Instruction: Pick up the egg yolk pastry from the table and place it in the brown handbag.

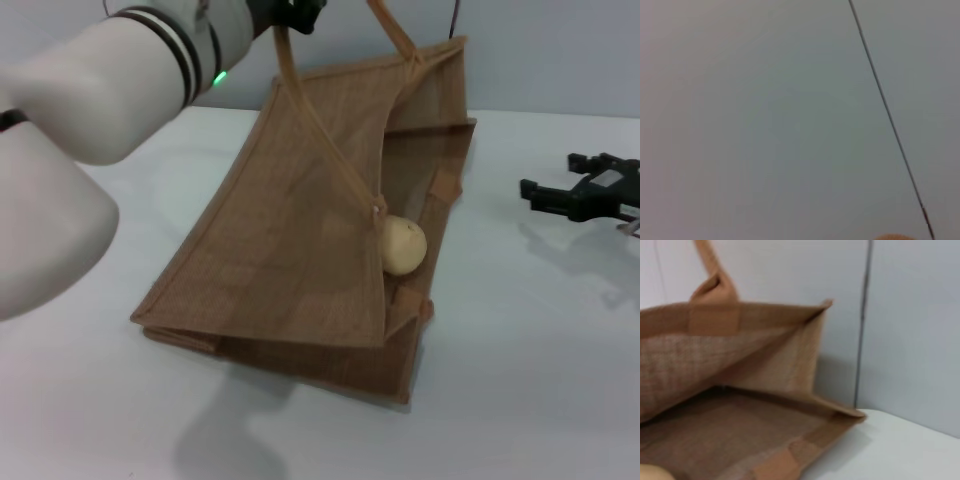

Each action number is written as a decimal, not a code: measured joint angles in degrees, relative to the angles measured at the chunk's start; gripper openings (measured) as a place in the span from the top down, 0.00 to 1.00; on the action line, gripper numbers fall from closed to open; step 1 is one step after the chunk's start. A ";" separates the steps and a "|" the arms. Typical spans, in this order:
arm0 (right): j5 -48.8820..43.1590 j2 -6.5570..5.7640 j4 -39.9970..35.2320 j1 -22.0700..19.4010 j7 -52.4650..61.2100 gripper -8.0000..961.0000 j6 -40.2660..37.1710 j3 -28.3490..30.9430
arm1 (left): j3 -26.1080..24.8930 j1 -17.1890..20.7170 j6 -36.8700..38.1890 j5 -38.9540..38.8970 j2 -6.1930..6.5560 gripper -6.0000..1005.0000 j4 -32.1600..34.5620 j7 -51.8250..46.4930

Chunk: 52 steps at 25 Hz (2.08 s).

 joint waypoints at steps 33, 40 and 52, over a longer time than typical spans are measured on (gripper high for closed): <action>-5.36 7.48 -6.91 -5.95 -11.57 0.08 1.47 20.27 | -3.16 6.25 -27.84 1.76 -0.38 0.12 -11.79 -9.19; 6.96 10.04 -6.90 -9.92 -27.50 0.08 -3.95 27.06 | -9.03 6.54 -54.61 1.36 -0.48 0.12 -31.32 -7.05; 21.88 9.57 14.98 -5.65 -48.37 0.08 -14.50 34.40 | -13.93 0.28 -80.99 -0.16 -1.26 0.12 -62.63 -0.39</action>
